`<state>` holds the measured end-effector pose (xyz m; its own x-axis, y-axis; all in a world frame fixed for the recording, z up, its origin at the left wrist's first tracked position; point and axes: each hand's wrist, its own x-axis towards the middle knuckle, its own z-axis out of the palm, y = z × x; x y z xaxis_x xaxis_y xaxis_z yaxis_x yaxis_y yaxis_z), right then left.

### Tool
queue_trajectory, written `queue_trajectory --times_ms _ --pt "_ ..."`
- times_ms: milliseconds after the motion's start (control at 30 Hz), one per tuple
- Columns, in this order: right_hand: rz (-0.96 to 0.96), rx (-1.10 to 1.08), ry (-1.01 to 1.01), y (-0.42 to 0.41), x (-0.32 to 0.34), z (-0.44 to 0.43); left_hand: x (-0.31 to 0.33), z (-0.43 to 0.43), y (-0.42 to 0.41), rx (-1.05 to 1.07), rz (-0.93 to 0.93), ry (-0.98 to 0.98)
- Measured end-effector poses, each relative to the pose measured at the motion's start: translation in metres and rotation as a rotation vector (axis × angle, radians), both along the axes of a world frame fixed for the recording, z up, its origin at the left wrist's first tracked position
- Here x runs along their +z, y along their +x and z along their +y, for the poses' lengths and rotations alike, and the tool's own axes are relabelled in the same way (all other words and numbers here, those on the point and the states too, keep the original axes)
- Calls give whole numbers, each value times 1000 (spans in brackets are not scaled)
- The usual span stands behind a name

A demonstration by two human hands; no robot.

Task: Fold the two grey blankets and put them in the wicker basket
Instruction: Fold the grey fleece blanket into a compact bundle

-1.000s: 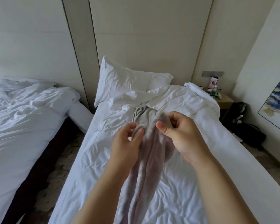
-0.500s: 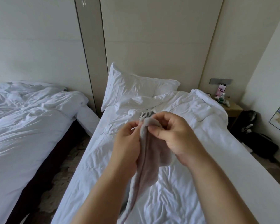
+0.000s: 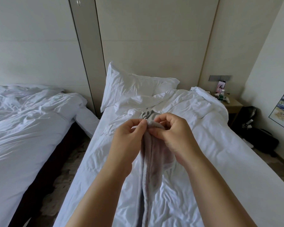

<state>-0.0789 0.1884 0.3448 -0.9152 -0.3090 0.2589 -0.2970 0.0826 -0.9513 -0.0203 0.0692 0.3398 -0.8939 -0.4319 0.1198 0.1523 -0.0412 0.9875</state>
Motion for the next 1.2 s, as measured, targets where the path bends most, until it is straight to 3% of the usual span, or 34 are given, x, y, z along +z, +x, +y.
queue_trajectory --times_ms 167,367,500,667,733,833,900,967,1033,1100,1200 --pt "5 30 -10 3 -5 -2 -1 0 6 -146 -21 -63" --pt "76 34 71 19 -22 -12 -16 -7 12 -225 -92 285" --pt "4 109 -9 36 -56 -10 -33 -10 20 -118 -146 479" --pt "8 41 155 56 -124 -18 -33 -9 33 -133 -156 645" --pt "-125 -53 172 62 -158 -19 -31 -3 39 -136 -176 744" --pt "-425 -337 426 65 -206 3 -22 -3 45 -186 -201 916" --pt "-481 -431 652 57 -224 33 -11 -22 45 -186 -170 980" --pt "-482 -532 741 46 -224 65 -2 -51 42 -108 -61 1008" --pt "-429 -721 622 34 -213 92 -8 -81 40 65 26 990" --pt "-361 -917 424 28 -200 110 -40 -107 42 249 -34 925" --pt "-353 -984 342 28 -200 127 -131 -128 65 383 -463 684"
